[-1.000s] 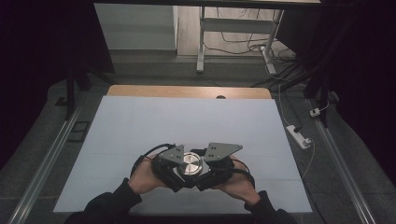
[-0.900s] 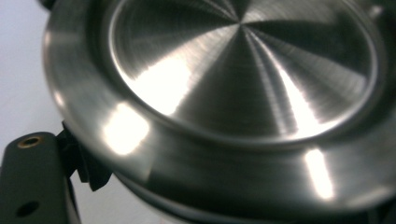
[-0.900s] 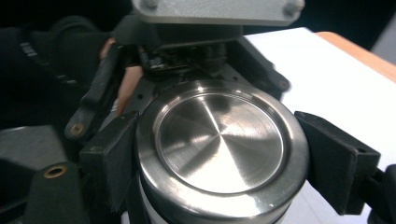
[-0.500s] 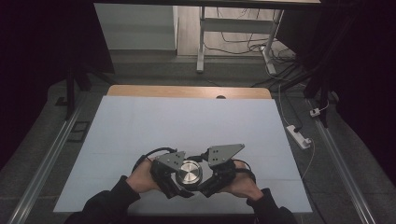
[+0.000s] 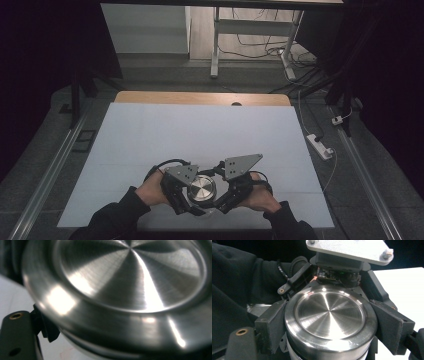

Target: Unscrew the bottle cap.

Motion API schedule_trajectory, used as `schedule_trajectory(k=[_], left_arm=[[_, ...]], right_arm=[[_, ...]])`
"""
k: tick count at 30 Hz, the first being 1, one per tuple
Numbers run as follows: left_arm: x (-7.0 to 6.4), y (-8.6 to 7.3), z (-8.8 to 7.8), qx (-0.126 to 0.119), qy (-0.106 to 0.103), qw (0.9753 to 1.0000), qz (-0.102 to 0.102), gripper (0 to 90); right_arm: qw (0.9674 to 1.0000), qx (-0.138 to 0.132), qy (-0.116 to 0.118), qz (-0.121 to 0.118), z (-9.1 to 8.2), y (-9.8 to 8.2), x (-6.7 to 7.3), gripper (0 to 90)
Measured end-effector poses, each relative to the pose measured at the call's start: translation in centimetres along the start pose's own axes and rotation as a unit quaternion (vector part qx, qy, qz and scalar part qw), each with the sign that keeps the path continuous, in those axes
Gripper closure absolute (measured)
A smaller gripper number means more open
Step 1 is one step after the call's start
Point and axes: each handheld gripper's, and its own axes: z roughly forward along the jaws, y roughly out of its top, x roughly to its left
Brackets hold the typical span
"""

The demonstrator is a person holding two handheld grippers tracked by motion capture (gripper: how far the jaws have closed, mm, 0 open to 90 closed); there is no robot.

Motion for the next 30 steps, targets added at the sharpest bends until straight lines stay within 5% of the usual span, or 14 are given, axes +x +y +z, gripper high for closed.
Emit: schedule_trajectory(k=[5, 7, 11, 13, 15, 18, 23, 30], left_arm=[[0.6, -0.3, -0.2, 0.011, 0.069, 0.997, -0.035, 15.2], [0.9, -0.4, -0.2, 0.015, 0.105, 0.9923, -0.064, 15.2], [1.0, -0.1, 0.0, 0.029, 0.167, 0.9801, -0.104, 15.2], [1.0, 0.0, 0.0, 0.031, 0.171, 0.9791, -0.105, 15.2], [0.8, 0.2, 0.0, 0.025, 0.163, 0.9812, -0.101, 15.2], [0.7, 0.3, -0.1, 0.027, 0.148, 0.9849, -0.087, 15.2], [0.6, 0.0, -0.3, 0.015, 0.081, 0.995, -0.057, 15.2], [0.3, -0.1, -0.4, 0.004, 0.03, 0.9992, -0.024, 15.2]], right_arm=[[0.9977, -0.014, -0.056, 0.035, -0.8, 0.5, -0.6, 10.7], [0.9934, 0.0, -0.108, 0.038, -1.1, 0.7, -0.6, 9.3], [0.9831, 0.02, -0.173, 0.055, -0.2, 0.6, -0.5, 9.1], [0.9768, 0.036, -0.203, 0.058, 0.5, 0.5, -0.4, 9.6], [0.9757, 0.038, -0.208, 0.057, 0.9, 0.3, -0.3, 12.2], [0.9803, 0.03, -0.188, 0.052, 1.0, 0.3, -0.1, 18.1], [0.988, 0.03, -0.149, 0.029, 0.7, 0.5, 0.3, 18.4], [0.9969, 0.015, -0.076, 0.01, 0.4, 0.4, 0.5, 18.5]])
